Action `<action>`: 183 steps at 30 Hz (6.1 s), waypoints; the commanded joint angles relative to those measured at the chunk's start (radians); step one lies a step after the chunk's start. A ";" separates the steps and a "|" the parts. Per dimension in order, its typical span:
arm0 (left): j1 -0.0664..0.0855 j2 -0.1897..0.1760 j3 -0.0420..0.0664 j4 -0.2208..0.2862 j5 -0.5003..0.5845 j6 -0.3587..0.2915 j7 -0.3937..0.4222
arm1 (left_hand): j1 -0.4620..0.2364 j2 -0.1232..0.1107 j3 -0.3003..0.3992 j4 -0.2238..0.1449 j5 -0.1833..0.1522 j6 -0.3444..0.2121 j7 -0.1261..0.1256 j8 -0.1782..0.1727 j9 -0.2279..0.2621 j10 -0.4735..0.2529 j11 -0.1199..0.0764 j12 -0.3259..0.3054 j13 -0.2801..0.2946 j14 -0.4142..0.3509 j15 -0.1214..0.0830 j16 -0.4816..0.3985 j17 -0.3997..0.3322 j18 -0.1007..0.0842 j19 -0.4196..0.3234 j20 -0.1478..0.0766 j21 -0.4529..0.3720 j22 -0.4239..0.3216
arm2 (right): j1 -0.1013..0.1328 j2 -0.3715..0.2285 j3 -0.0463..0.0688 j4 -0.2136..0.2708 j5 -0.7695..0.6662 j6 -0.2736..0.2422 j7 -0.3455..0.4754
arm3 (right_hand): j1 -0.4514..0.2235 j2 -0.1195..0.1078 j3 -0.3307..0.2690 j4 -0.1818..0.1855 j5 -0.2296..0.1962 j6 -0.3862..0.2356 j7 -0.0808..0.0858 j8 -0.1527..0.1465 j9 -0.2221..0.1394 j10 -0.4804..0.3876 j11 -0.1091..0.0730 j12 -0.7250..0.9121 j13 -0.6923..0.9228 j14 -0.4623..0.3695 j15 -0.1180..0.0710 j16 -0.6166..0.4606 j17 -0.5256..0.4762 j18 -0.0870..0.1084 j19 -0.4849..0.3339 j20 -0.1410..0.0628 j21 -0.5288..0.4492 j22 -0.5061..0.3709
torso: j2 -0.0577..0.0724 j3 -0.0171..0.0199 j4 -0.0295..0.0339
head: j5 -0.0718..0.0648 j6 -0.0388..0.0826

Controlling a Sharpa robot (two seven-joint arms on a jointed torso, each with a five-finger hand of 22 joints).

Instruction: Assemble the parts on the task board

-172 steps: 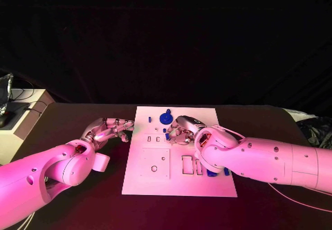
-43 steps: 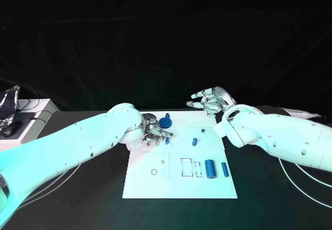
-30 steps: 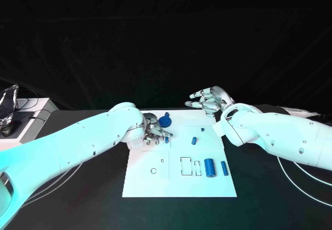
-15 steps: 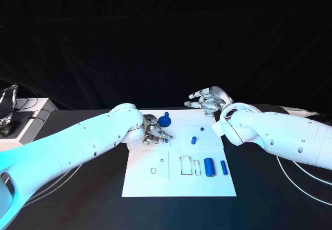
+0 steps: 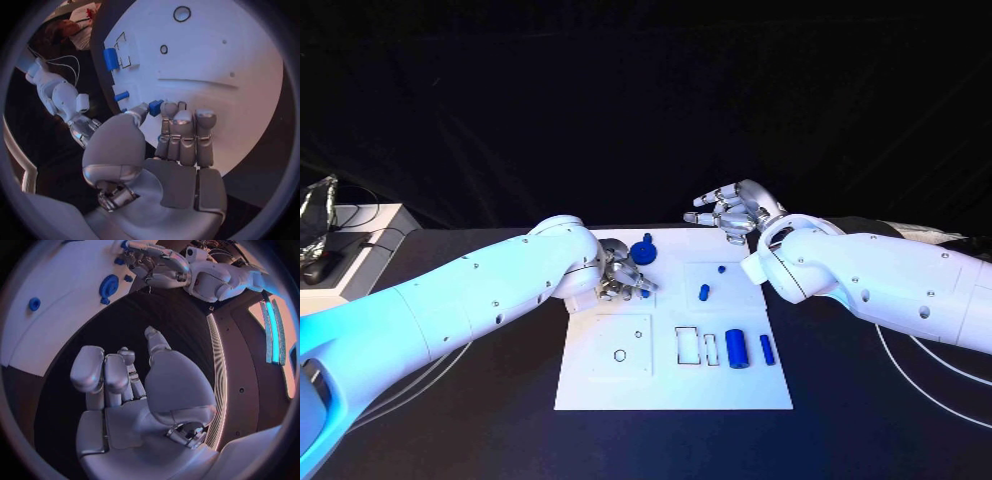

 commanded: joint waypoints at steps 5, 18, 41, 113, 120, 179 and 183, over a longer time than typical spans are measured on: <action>-0.004 -0.001 -0.003 -0.002 0.060 0.011 0.017 | 0.058 0.044 0.120 -0.112 -0.002 -0.013 0.005 -0.037 -0.030 -0.021 0.001 -0.024 -0.018 -0.025 0.002 -0.012 -0.015 -0.001 -0.026 -0.001 -0.023 -0.015 | 0.000 0.002 0.000 -0.004 -0.012 0.027 -0.004 | -0.008 0.003 -0.002 0.003 0.004 -0.007 0.004 0.005 0.000 -0.005 0.001 -0.006 -0.003 -0.003 0.002 -0.005 -0.003 0.017 0.045 0.003 -0.005 0.129 | 0.000 0.0004 0.0005 | 0.003 0.000; -0.005 -0.012 -0.003 0.011 0.074 -0.015 0.020 | 0.024 0.049 0.317 -0.253 0.044 -0.029 0.006 -0.020 -0.010 -0.007 -0.001 -0.034 -0.043 -0.025 0.002 -0.002 -0.017 0.002 -0.026 -0.001 -0.028 0.005 | -0.002 0.004 0.000 -0.008 -0.016 0.041 -0.010 | -0.009 0.002 -0.003 0.003 0.002 -0.006 0.004 0.005 0.001 -0.005 0.001 -0.006 -0.003 -0.003 0.002 -0.006 -0.005 0.017 0.044 0.003 -0.008 0.129 | 0.000 0.0008 -0.0003 | 0.007 0.004; -0.008 -0.150 0.002 0.152 0.090 -0.163 0.033 | -0.091 -0.020 0.334 -0.322 0.360 0.142 -0.046 -0.117 0.119 0.141 -0.052 -0.113 -0.015 0.081 -0.043 0.013 0.130 -0.028 0.077 -0.055 0.015 0.107 | -0.006 -0.004 0.000 -0.013 -0.015 0.050 -0.004 | -0.012 0.001 -0.004 0.005 0.003 -0.005 0.004 0.005 0.001 -0.007 0.001 -0.007 -0.005 -0.003 0.002 -0.009 -0.007 0.017 0.044 0.003 -0.011 0.129 | -0.002 -0.0002 0.0039 | 0.010 0.003; -0.039 -0.142 -0.017 0.175 -0.078 -0.167 -0.047 | -0.083 -0.026 0.333 -0.318 0.382 0.176 -0.050 -0.168 0.181 0.166 -0.056 -0.142 0.031 0.085 -0.046 0.013 0.138 -0.032 0.102 -0.058 0.010 0.160 | -0.008 -0.009 -0.001 -0.010 -0.014 0.070 -0.002 | -0.016 0.001 -0.005 0.005 0.005 -0.001 0.002 0.007 0.001 -0.009 -0.001 -0.012 -0.011 -0.003 0.001 -0.011 -0.008 0.017 0.045 0.002 -0.016 0.128 | -0.001 0.0007 0.0012 | 0.025 -0.030; -0.039 -0.140 -0.017 0.175 -0.089 -0.144 -0.052 | -0.077 -0.026 0.318 -0.311 0.381 0.180 -0.052 -0.171 0.181 0.168 -0.057 -0.143 0.033 0.085 -0.045 0.015 0.140 -0.033 0.104 -0.057 0.007 0.165 | -0.008 -0.009 -0.001 -0.009 -0.014 0.072 -0.002 | -0.016 0.001 -0.005 0.005 0.005 -0.001 0.002 0.007 0.001 -0.009 -0.001 -0.012 -0.011 -0.003 0.001 -0.011 -0.008 0.017 0.045 0.002 -0.016 0.128 | -0.001 0.0012 0.0013 | 0.025 -0.030; -0.040 -0.135 -0.040 0.164 -0.158 -0.101 -0.080 | -0.058 0.004 0.243 -0.295 0.389 0.240 -0.078 -0.163 0.207 0.212 -0.071 -0.155 0.048 0.091 -0.052 0.041 0.140 -0.049 0.147 -0.064 0.011 0.230 | -0.009 -0.014 -0.001 -0.006 -0.013 0.080 -0.002 | -0.020 0.005 -0.010 0.002 0.005 0.004 0.000 0.007 0.001 -0.008 -0.002 -0.012 -0.013 -0.003 0.000 -0.016 -0.011 0.017 0.046 0.001 -0.021 0.128 | -0.001 0.0000 0.0014 | 0.025 -0.038; -0.040 -0.137 -0.040 0.162 -0.160 -0.105 -0.082 | -0.059 0.006 0.246 -0.298 0.391 0.241 -0.078 -0.163 0.208 0.214 -0.072 -0.155 0.050 0.091 -0.052 0.042 0.139 -0.050 0.149 -0.064 0.012 0.234 | -0.009 -0.014 -0.001 -0.006 -0.013 0.082 -0.002 | -0.020 0.005 -0.010 0.002 0.005 0.004 0.000 0.007 0.001 -0.008 -0.002 -0.012 -0.013 -0.003 0.000 -0.016 -0.011 0.017 0.046 0.001 -0.021 0.128 | -0.001 -0.0002 0.0010 | 0.026 -0.036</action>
